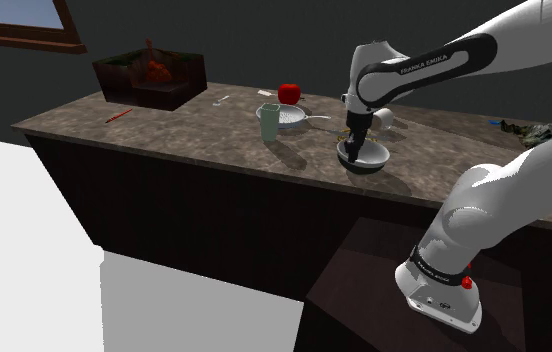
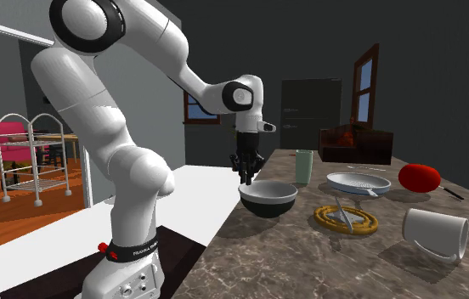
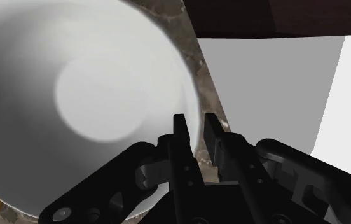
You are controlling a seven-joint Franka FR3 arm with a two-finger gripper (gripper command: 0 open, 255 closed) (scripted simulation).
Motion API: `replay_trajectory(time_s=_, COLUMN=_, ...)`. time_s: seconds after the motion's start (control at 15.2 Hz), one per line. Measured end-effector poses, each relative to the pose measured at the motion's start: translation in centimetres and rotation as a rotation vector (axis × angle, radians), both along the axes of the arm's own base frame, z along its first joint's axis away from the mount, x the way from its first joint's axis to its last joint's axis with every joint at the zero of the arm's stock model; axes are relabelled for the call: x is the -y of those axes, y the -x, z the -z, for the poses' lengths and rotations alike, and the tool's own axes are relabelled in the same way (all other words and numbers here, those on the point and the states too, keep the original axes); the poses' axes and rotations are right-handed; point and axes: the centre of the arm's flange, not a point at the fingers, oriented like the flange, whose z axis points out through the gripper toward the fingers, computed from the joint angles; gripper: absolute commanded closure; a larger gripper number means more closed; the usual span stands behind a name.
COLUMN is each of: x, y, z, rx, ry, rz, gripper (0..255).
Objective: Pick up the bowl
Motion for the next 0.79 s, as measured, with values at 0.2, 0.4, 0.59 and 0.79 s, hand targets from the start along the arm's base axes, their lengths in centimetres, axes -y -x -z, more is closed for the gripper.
replay_trajectory(time_s=0.2, x=0.0, y=-0.1, z=0.0, rx=0.0, ry=0.0, rz=0.0, gripper=255)
replay_trajectory(time_s=0.4, x=0.1, y=-0.1, z=-1.1, rx=-0.001, ry=0.0, rz=0.0, gripper=255)
replay_trajectory(time_s=0.59, x=0.1, y=-0.2, z=-2.7, rx=-0.001, ry=0.0, rz=0.0, gripper=255)
replay_trajectory(time_s=0.79, x=0.1, y=-0.1, z=-4.2, rx=-0.001, ry=0.0, rz=0.0, gripper=255)
